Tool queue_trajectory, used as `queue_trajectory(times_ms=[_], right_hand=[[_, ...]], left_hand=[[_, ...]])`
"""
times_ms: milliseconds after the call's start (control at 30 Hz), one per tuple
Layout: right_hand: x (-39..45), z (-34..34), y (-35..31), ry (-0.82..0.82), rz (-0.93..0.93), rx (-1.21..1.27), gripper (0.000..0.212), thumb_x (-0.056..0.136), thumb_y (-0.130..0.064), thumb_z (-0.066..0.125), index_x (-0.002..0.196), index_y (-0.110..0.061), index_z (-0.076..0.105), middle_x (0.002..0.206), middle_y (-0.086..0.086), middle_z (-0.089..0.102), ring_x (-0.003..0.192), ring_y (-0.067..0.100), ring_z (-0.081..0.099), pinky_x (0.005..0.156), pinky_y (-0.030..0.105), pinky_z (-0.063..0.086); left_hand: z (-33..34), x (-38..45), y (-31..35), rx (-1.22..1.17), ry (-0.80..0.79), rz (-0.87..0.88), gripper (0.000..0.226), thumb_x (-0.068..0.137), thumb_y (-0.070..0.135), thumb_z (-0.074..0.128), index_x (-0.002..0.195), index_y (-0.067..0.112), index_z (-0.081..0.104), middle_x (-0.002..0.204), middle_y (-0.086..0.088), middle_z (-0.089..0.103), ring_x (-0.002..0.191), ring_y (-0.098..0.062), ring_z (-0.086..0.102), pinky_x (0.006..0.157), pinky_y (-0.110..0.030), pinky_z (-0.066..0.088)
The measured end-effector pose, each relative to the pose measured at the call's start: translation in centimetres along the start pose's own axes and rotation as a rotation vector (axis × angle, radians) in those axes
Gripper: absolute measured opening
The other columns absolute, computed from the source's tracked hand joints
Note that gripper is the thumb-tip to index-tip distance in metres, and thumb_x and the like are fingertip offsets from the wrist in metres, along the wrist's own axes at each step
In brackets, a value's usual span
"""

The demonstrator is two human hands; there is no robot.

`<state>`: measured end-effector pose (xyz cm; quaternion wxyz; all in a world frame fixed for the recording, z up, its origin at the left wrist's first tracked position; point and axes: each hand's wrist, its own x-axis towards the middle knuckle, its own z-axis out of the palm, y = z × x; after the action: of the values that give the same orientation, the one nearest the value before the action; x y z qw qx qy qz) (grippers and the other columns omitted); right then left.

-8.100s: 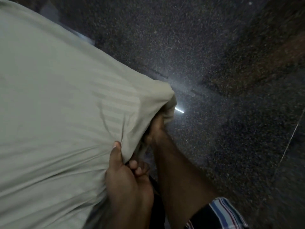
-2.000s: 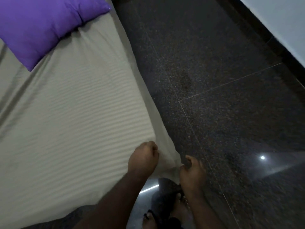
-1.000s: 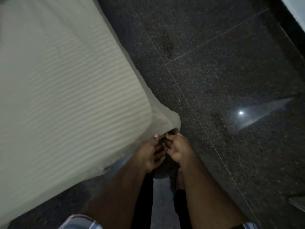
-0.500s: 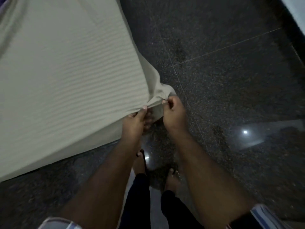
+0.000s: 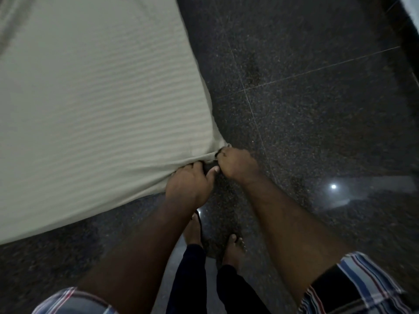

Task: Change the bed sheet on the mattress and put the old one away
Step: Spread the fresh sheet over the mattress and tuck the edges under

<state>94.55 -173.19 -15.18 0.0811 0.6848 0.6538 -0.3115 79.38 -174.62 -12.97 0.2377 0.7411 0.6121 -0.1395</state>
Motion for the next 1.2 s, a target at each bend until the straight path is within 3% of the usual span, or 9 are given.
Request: queue_trajectory(times_ms=[167, 300, 400, 467, 600, 700, 900, 1100, 1200], right_hand=[[4.5, -0.7, 0.3, -0.399, 0.119, 0.138, 0.036, 0.101, -0.021, 0.042, 0.125, -0.003, 0.063, 0.133, 0.019, 0.060, 0.117, 0.033, 0.058, 0.102, 0.039, 0.046], [7.0, -0.5, 0.8, -0.574, 0.276, 0.382, 0.028, 0.099, -0.019, 0.045, 0.083, -0.008, 0.066, 0.082, 0.010, 0.067, 0.071, 0.022, 0.060, 0.073, 0.035, 0.048], [8.1, 0.1, 1.2, -0.677, 0.343, 0.469, 0.030, 0.098, -0.027, 0.046, 0.105, -0.008, 0.068, 0.103, 0.016, 0.071, 0.093, 0.032, 0.068, 0.086, 0.045, 0.055], [8.4, 0.4, 1.4, -0.673, 0.338, 0.494, 0.036, 0.099, -0.032, 0.046, 0.121, -0.012, 0.066, 0.115, 0.015, 0.070, 0.104, 0.033, 0.068, 0.096, 0.048, 0.054], [7.2, -0.2, 1.3, -0.440, 0.334, 0.447, 0.034, 0.098, -0.030, 0.050, 0.120, -0.011, 0.069, 0.112, 0.011, 0.069, 0.101, 0.030, 0.066, 0.094, 0.039, 0.053], [5.7, -0.6, 1.1, -0.150, 0.434, 0.324, 0.038, 0.088, -0.034, 0.055, 0.116, -0.012, 0.068, 0.122, 0.015, 0.067, 0.113, 0.032, 0.064, 0.096, 0.039, 0.051], [3.4, -0.5, 1.0, -0.157, 0.487, 0.444, 0.029, 0.095, -0.025, 0.048, 0.111, -0.011, 0.068, 0.114, 0.015, 0.067, 0.110, 0.034, 0.063, 0.095, 0.036, 0.049], [2.6, -1.7, 1.1, 0.084, 0.725, 0.725, 0.031, 0.093, -0.017, 0.052, 0.118, -0.016, 0.070, 0.125, 0.013, 0.065, 0.113, 0.032, 0.061, 0.092, 0.031, 0.047], [3.2, -2.7, 1.5, 0.131, 0.791, 0.898, 0.032, 0.092, -0.016, 0.051, 0.117, -0.020, 0.071, 0.123, 0.005, 0.068, 0.111, 0.029, 0.062, 0.095, 0.031, 0.049]], left_hand=[[0.0, 4.2, -0.2, 0.094, -0.317, 0.066, 0.090, 0.091, 0.065, -0.007, 0.148, 0.019, 0.046, 0.135, -0.021, 0.059, 0.122, -0.039, 0.057, 0.102, -0.047, 0.046], [-0.2, 6.9, -0.4, -0.304, -0.547, -0.122, 0.069, 0.102, 0.064, 0.021, 0.152, 0.021, 0.044, 0.156, -0.014, 0.042, 0.142, -0.029, 0.041, 0.116, -0.033, 0.029], [-0.4, 8.5, -0.4, -0.623, -0.785, -0.157, 0.059, 0.108, 0.049, 0.025, 0.153, 0.014, 0.039, 0.154, -0.010, 0.044, 0.129, -0.019, 0.047, 0.105, -0.024, 0.030], [-0.8, 9.4, -1.1, -0.571, -0.848, -0.135, 0.068, 0.102, 0.064, 0.028, 0.150, 0.018, 0.042, 0.147, -0.004, 0.049, 0.124, -0.017, 0.049, 0.107, -0.030, 0.034], [-1.7, 7.7, -2.1, -0.499, -0.791, 0.047, 0.057, 0.100, 0.065, 0.029, 0.148, 0.035, 0.040, 0.148, 0.012, 0.044, 0.130, -0.007, 0.044, 0.099, -0.011, 0.035], [-2.8, 4.7, -3.3, -0.134, -0.563, 0.214, 0.054, 0.099, 0.060, 0.045, 0.142, 0.027, 0.051, 0.141, 0.000, 0.058, 0.126, -0.021, 0.055, 0.098, -0.027, 0.044], [-9.3, 4.0, -1.3, 0.178, -0.637, 0.367, 0.026, 0.101, 0.026, 0.050, 0.123, 0.023, 0.064, 0.119, -0.007, 0.069, 0.101, -0.027, 0.063, 0.075, -0.025, 0.041], [-13.7, 11.6, 1.4, 0.268, -0.003, 0.625, 0.040, 0.096, 0.012, 0.047, 0.127, 0.030, 0.065, 0.134, 0.003, 0.062, 0.125, -0.024, 0.054, 0.098, -0.039, 0.047], [-13.2, 14.7, 2.3, 0.564, -0.094, 0.814, 0.044, 0.097, 0.014, 0.048, 0.135, 0.034, 0.059, 0.145, 0.009, 0.054, 0.141, -0.022, 0.038, 0.115, -0.044, 0.030]])
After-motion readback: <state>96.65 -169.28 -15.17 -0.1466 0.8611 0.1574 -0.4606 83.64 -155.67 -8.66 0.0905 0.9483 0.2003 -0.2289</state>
